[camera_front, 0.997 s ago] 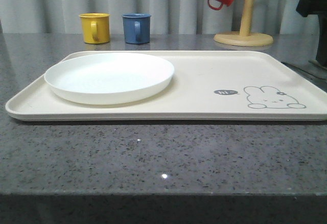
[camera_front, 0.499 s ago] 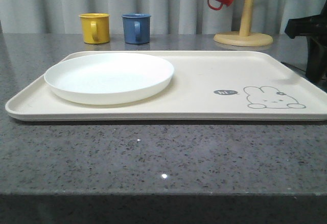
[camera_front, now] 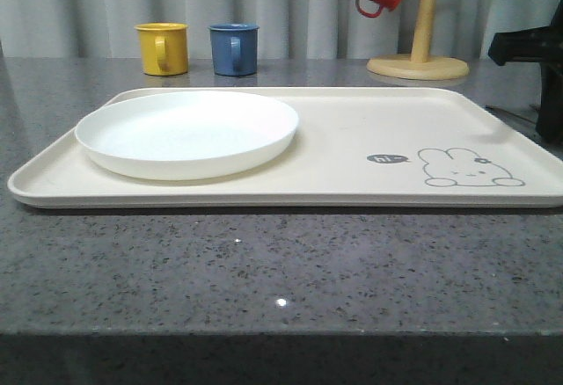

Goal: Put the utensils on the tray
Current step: 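Grasp the fork with the right gripper and lower it onto the tray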

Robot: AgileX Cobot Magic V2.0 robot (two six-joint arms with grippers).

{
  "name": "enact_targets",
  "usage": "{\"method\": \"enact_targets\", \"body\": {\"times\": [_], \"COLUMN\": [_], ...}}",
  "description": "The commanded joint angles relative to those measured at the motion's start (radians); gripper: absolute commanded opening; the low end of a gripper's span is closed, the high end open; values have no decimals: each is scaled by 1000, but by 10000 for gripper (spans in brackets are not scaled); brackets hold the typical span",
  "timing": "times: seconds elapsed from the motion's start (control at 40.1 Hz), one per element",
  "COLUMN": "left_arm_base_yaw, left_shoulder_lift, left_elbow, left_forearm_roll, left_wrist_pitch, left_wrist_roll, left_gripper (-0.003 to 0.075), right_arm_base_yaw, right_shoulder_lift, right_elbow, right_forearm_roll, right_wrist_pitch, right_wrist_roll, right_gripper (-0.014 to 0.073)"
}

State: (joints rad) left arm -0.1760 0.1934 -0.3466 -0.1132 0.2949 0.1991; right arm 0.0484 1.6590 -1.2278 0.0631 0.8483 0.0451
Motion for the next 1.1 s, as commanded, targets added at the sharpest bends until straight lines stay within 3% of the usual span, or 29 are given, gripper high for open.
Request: {"method": "enact_targets", "body": {"times": [0.0, 0.249, 0.449, 0.698, 1.072], "left_arm_base_yaw": [-5, -5, -5, -5, -5], "left_shoulder_lift": [11, 11, 11, 11, 11], "left_elbow": [-27, -27, -27, -27, -27], "left_forearm_roll": [-11, -11, -11, -11, -11], "left_wrist_pitch": [-77, -77, -77, -77, -77], "left_wrist_roll": [-1, -1, -1, -1, -1], "left_gripper": [-18, -18, -18, -18, -18], "right_arm_base_yaw": [2, 58, 239, 457, 487], "right_shoulder_lift": [-70, -207, -205, -81, 94], "right_elbow": [-23, -23, -56, -195, -319], "right_forearm_roll": [22, -70, -181, -192, -144], "right_wrist_pitch": [-8, 64, 127, 129, 130], "right_wrist_roll": [9, 180, 348, 484, 599], "right_gripper": [-34, -34, -34, -34, -34]}}
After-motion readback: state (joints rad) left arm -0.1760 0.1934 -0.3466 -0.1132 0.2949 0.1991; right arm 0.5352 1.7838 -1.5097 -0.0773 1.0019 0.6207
